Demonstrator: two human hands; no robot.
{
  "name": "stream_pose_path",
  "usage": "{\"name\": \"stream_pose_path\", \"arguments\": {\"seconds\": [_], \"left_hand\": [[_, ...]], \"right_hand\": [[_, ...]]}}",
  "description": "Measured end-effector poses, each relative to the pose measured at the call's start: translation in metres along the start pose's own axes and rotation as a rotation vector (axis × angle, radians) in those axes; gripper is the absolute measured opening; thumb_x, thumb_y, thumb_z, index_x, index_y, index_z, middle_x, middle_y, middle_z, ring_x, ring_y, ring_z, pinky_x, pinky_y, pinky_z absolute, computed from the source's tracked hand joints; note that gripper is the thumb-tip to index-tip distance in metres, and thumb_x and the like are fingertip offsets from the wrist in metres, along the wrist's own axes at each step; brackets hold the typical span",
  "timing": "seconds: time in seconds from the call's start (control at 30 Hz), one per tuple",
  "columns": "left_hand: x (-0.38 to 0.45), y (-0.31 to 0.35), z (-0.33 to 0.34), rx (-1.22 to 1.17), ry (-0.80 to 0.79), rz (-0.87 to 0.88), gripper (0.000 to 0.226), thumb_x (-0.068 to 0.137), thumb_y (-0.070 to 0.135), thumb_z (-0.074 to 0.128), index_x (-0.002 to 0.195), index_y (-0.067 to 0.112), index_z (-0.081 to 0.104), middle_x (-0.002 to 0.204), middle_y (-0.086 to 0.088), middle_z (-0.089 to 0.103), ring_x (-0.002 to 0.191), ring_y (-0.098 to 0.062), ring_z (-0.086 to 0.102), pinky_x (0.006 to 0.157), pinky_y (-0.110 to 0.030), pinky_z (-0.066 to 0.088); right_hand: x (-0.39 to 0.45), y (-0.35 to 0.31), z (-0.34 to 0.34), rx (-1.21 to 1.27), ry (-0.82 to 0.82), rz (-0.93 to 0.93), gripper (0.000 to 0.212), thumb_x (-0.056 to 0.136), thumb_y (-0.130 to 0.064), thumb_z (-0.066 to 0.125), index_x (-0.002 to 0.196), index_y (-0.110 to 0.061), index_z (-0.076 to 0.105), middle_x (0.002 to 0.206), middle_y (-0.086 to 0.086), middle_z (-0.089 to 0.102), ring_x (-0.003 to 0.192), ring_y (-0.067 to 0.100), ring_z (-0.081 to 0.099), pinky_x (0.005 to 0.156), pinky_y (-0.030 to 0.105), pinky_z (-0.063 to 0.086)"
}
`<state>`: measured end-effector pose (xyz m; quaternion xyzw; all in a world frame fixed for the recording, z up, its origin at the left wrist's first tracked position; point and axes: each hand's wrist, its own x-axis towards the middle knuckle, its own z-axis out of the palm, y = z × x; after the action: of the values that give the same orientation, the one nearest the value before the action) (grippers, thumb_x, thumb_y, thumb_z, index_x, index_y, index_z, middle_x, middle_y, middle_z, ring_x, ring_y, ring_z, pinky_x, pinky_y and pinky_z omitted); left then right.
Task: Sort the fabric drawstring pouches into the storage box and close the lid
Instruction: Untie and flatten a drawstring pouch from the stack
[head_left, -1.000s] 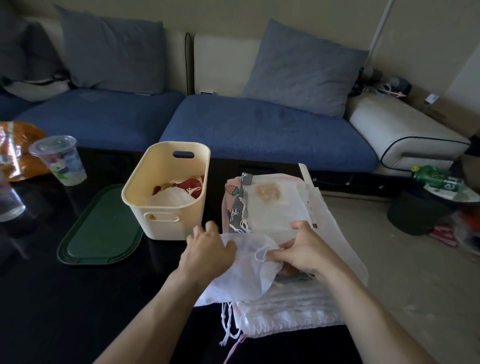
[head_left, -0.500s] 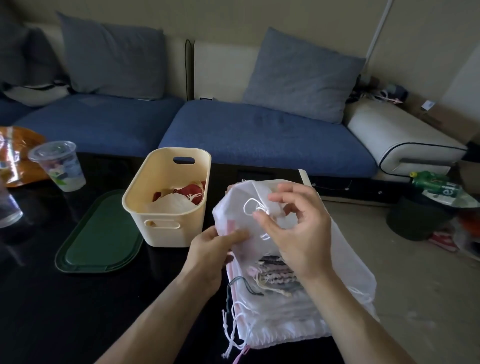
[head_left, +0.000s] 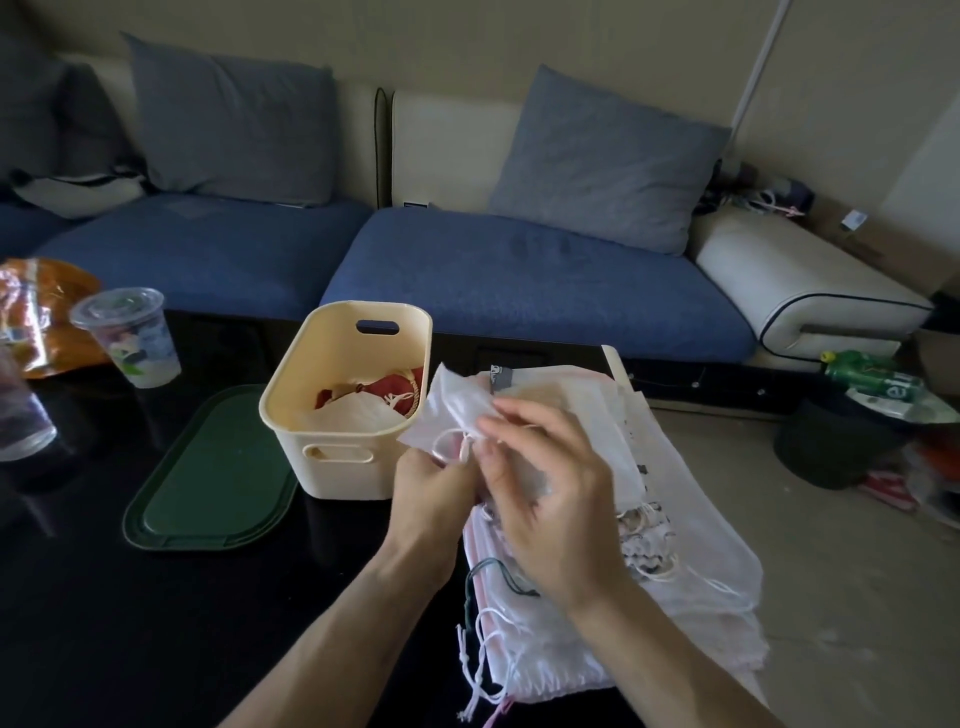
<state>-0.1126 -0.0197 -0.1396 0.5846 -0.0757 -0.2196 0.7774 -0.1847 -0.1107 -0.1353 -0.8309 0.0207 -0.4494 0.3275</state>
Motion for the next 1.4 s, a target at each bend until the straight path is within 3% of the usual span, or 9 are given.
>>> {"name": "stream_pose_path", "arguments": {"seconds": [0.17, 0.3, 0.43, 0.57, 0.7, 1.0, 1.2, 1.3, 1.4], "left_hand": [[-0.008, 0.022, -0.002, -0.363, -0.17, -0.158, 0.039, 0.099, 0.024, 0.044, 0.113, -0.007, 0.063, 0.106, -0.028, 0.062, 0.101, -0.039, 0.06, 0.09, -0.047, 0.049], [-0.002, 0.039, -0.02, -0.335, -0.217, -0.157, 0.055, 0.096, 0.038, 0.045, 0.124, -0.007, 0.061, 0.121, -0.034, 0.061, 0.112, -0.046, 0.057, 0.106, -0.055, 0.04], [0.009, 0.059, -0.043, 0.027, -0.052, 0.068, 0.03, 0.101, 0.023, 0.047, 0.101, 0.004, 0.07, 0.096, -0.019, 0.074, 0.09, -0.03, 0.071, 0.079, -0.035, 0.057], [0.023, 0.059, -0.078, 0.703, 0.335, 0.445, 0.027, 0.094, 0.004, 0.051, 0.11, 0.019, 0.066, 0.108, 0.006, 0.066, 0.103, -0.012, 0.059, 0.08, -0.01, 0.039], [0.039, 0.049, -0.095, 1.042, 0.423, 0.245, 0.048, 0.089, 0.009, 0.051, 0.133, 0.029, 0.054, 0.146, -0.008, 0.034, 0.136, -0.034, 0.025, 0.11, -0.046, 0.022], [0.044, 0.046, -0.105, 0.923, 0.345, 0.158, 0.04, 0.093, 0.014, 0.051, 0.132, 0.003, 0.047, 0.15, -0.013, 0.024, 0.114, -0.038, 0.05, 0.09, -0.041, 0.045], [0.048, 0.044, -0.106, 0.971, 0.36, 0.162, 0.038, 0.094, 0.017, 0.053, 0.129, 0.004, 0.05, 0.145, -0.013, 0.029, 0.111, -0.037, 0.05, 0.09, -0.041, 0.045], [0.047, 0.043, -0.104, 0.952, 0.385, 0.122, 0.043, 0.091, 0.016, 0.054, 0.133, 0.008, 0.048, 0.147, -0.017, 0.028, 0.127, -0.039, 0.037, 0.103, -0.05, 0.04], [0.038, 0.045, -0.093, 0.846, 0.51, 0.228, 0.041, 0.088, 0.01, 0.055, 0.129, 0.009, 0.051, 0.147, -0.019, 0.029, 0.135, -0.036, 0.026, 0.111, -0.046, 0.03]], "right_hand": [[-0.005, 0.003, 0.011, -0.164, -0.12, 0.038, 0.042, 0.093, -0.031, 0.061, 0.134, -0.021, 0.059, 0.133, -0.006, 0.05, 0.131, 0.01, 0.044, 0.103, 0.045, 0.046], [0.012, 0.005, 0.014, -0.161, -0.173, -0.013, 0.043, 0.089, -0.012, 0.07, 0.131, -0.017, 0.061, 0.127, -0.003, 0.054, 0.122, 0.015, 0.052, 0.103, 0.03, 0.046], [0.04, 0.012, 0.015, -0.205, -0.293, 0.0, 0.039, 0.088, 0.002, 0.063, 0.124, -0.014, 0.064, 0.115, -0.003, 0.053, 0.102, 0.009, 0.056, 0.087, 0.011, 0.043], [0.087, 0.017, 0.04, -0.248, -0.264, -0.046, 0.039, 0.078, 0.01, 0.063, 0.107, -0.015, 0.071, 0.102, -0.003, 0.061, 0.098, 0.015, 0.057, 0.086, 0.032, 0.048], [0.139, 0.011, 0.092, -0.347, -0.22, -0.161, 0.029, 0.076, 0.005, 0.069, 0.097, -0.014, 0.074, 0.092, -0.003, 0.071, 0.098, 0.024, 0.052, 0.075, 0.039, 0.044], [0.145, 0.033, 0.2, -0.636, -0.796, 0.028, 0.016, 0.093, 0.0, 0.054, 0.089, -0.015, 0.058, 0.096, 0.009, 0.06, 0.093, 0.027, 0.06, 0.075, 0.035, 0.047], [0.143, 0.046, 0.206, -0.616, -1.253, 0.301, 0.022, 0.094, -0.011, 0.056, 0.115, -0.016, 0.062, 0.107, 0.009, 0.065, 0.086, 0.026, 0.062, 0.076, 0.038, 0.052], [0.155, 0.04, 0.185, -0.587, -1.142, 0.169, 0.051, 0.091, -0.005, 0.061, 0.139, -0.02, 0.054, 0.129, 0.004, 0.061, 0.108, 0.025, 0.061, 0.09, 0.038, 0.053], [0.165, 0.03, 0.147, -0.439, -0.914, 0.136, 0.051, 0.088, 0.004, 0.049, 0.132, -0.019, 0.059, 0.132, 0.003, 0.06, 0.119, 0.023, 0.057, 0.098, 0.039, 0.051]]}}
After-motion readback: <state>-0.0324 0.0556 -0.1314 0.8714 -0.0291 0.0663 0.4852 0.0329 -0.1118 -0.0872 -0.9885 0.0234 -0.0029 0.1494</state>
